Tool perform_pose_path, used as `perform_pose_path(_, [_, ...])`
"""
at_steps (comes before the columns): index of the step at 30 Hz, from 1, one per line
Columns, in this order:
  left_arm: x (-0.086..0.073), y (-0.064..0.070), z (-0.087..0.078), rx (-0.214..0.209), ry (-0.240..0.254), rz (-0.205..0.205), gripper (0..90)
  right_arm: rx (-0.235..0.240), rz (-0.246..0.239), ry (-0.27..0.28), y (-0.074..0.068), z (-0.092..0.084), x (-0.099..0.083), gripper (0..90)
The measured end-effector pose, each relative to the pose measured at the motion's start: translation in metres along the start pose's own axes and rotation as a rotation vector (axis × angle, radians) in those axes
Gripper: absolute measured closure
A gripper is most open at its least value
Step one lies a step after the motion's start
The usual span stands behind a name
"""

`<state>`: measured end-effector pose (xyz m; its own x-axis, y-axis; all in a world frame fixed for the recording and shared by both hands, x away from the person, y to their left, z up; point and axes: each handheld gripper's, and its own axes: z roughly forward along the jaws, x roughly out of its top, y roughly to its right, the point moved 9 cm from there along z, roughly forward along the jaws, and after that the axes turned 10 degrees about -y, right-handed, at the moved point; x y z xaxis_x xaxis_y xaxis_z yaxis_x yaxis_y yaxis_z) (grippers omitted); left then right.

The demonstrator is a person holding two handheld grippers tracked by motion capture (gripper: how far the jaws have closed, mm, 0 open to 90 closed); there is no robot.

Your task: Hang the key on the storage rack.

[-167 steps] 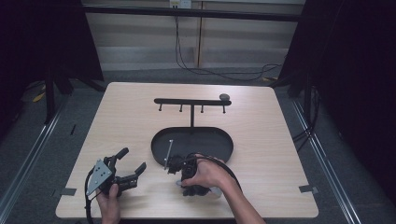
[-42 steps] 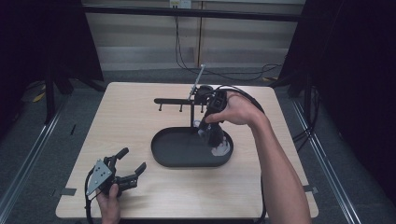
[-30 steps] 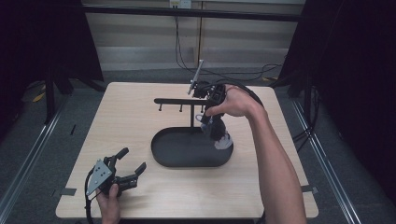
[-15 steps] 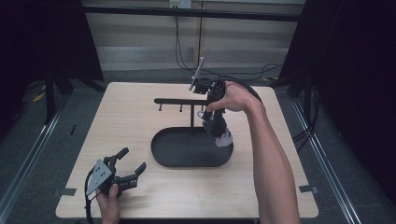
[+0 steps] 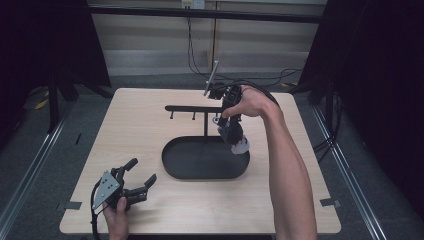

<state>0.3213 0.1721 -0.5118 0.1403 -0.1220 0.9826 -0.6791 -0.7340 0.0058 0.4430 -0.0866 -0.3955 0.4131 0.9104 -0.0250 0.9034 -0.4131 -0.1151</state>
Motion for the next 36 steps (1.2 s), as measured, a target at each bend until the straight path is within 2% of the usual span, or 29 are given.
perform_pose_path(9, [0.0,0.0,0.0,-0.001,-0.001,0.001,15.3,-0.035,0.012,0.031,0.005,0.001,0.001,87.6])
perform_pose_path(14, [0.0,0.0,0.0,-0.001,-0.001,0.001,15.3,-0.022,0.013,0.035,0.006,0.001,0.001,87.6])
perform_pose_path(19, [0.0,0.0,0.0,-0.001,0.0,0.0,15.3,-0.057,0.017,0.038,0.009,0.0,0.002,87.5])
perform_pose_path(22, [0.0,0.0,0.0,0.0,0.0,0.0,15.3,-0.048,0.021,0.064,0.009,0.002,0.003,87.5])
perform_pose_path(24, [0.0,0.0,0.0,-0.001,0.0,0.001,15.3,-0.048,0.019,0.064,0.009,0.002,0.002,87.5])
perform_pose_path(29, [0.0,0.0,0.0,0.0,0.0,0.0,15.2,-0.037,0.055,0.072,0.01,0.002,0.002,87.5])
perform_pose_path(36, [0.0,0.0,0.0,0.0,0.0,0.0,15.2,-0.037,0.059,0.073,0.009,0.002,0.001,87.4])
